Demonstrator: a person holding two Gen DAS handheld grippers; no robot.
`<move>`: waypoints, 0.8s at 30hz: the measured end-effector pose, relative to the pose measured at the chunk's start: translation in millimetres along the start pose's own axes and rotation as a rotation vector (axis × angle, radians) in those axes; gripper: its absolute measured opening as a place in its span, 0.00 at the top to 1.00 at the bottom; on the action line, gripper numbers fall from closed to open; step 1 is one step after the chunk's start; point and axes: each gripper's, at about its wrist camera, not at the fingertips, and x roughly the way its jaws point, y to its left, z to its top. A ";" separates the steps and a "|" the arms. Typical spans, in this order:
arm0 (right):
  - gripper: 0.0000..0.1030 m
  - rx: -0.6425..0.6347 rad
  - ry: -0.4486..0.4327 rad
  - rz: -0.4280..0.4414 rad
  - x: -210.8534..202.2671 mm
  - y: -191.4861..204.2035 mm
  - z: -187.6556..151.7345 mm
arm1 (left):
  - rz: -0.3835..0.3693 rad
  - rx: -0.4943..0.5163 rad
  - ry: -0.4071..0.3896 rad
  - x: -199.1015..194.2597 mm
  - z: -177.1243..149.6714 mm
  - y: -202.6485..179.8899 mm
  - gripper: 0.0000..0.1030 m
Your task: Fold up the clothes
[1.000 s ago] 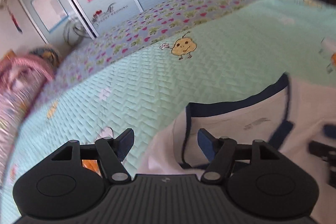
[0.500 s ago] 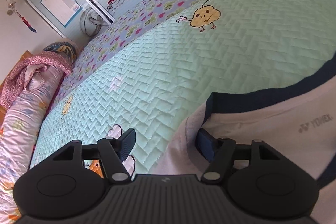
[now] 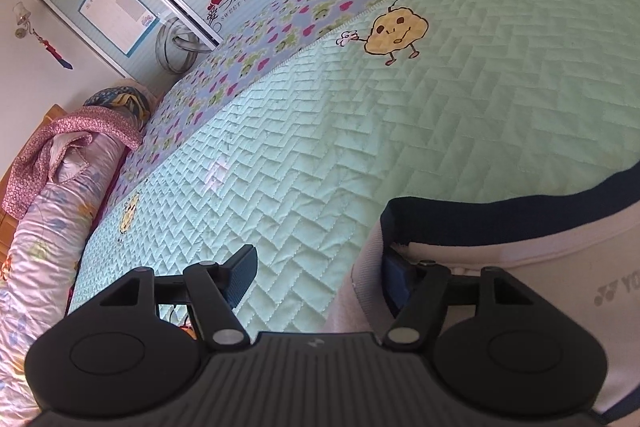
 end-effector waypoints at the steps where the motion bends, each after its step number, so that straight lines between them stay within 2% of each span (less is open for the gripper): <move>1: 0.49 0.000 0.000 0.001 -0.1 0.0 0.0 | -0.003 -0.004 0.003 1.0 0.8 0.5 0.32; 8: 0.46 -0.003 0.003 0.008 0.9 -0.6 0.6 | -0.078 -0.097 0.064 7.3 9.3 19.8 0.28; 10: 0.45 0.000 0.003 0.014 0.8 -1.2 0.4 | -0.122 -0.151 0.079 6.2 10.6 32.0 0.28; 17: 0.42 0.052 0.005 0.058 1.1 -9.7 2.2 | -0.269 -0.370 0.037 -19.0 -3.3 81.5 0.28; 19: 0.42 0.076 0.005 0.073 1.1 -13.4 2.6 | -0.319 -0.412 0.050 -20.0 -6.2 88.0 0.28; 22: 0.42 0.099 0.005 0.088 1.3 -16.6 2.8 | -0.382 -0.437 0.070 -19.3 -4.6 91.0 0.28; 24: 0.42 0.101 0.005 0.090 1.3 -16.5 2.7 | -0.356 -0.409 0.054 -24.8 -1.1 89.4 0.28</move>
